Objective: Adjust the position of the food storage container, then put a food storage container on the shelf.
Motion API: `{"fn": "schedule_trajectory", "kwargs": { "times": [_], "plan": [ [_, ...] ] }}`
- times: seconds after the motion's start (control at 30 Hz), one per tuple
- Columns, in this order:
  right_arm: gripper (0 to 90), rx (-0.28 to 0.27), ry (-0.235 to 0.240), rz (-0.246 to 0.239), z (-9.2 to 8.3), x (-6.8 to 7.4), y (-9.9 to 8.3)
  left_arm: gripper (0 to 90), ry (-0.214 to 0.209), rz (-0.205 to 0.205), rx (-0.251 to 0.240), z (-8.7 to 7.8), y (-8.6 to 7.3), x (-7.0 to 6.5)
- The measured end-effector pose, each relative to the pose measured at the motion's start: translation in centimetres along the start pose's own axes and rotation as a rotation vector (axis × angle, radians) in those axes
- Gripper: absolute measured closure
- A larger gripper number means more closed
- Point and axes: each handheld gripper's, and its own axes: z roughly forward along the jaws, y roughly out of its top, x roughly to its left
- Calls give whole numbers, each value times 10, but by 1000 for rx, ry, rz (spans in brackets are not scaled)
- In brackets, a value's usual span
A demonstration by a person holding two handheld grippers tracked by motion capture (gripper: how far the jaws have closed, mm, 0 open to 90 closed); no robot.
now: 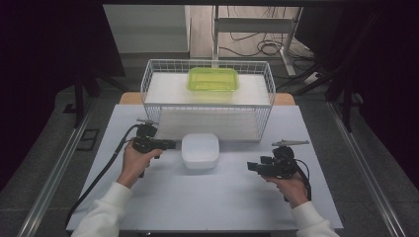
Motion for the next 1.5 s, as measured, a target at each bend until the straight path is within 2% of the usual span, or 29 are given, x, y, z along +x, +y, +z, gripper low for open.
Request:
{"fn": "schedule_trajectory", "kwargs": {
  "times": [0.03, 0.07, 0.13, 0.27, 0.37, 0.47, 0.6, 0.73, 0.9, 1.07, 1.27, 1.4, 1.5],
  "plan": [
    [304, -2, 2, 0, 0, 0, 0, 677, -4, -3, -13, -5, -2, -2],
    [304, -4, 6, 1, 0, 0, 0, 590, -7, -1, -20, -9, -4, -4],
    [302, -7, 12, 0, -1, 0, 0, 471, -12, -2, -19, -15, -6, -6],
    [296, -12, 22, -3, 0, 0, 1, 346, -27, 1, 1, -21, -9, -6],
    [290, -22, 47, 8, 0, -2, 2, 297, -31, -7, 3, -23, -8, -3],
    [285, -29, 57, 13, 2, -3, 5, 287, -39, -22, -3, -26, -9, 2],
    [284, -32, 64, -4, 4, -3, 9, 278, -41, -35, 4, -27, -13, 6],
    [284, -39, 67, -8, 5, 0, 12, 271, -37, -40, -1, -29, -15, 6],
    [297, -17, 73, 2, 11, 3, 14, 282, -41, -56, -19, -27, -15, 6],
    [307, -23, 110, 42, 18, 2, 19, 297, -80, -92, -40, -25, -11, 11],
    [307, -26, 126, 69, 25, 0, 26, 303, -84, -91, -13, -16, -9, 16],
    [307, -31, 130, 67, 29, 1, 32, 305, -90, -92, -4, -12, -8, 15],
    [318, -23, 131, 39, 31, 3, 37, 315, -91, -104, -6, -10, -7, 15]
  ]
}}
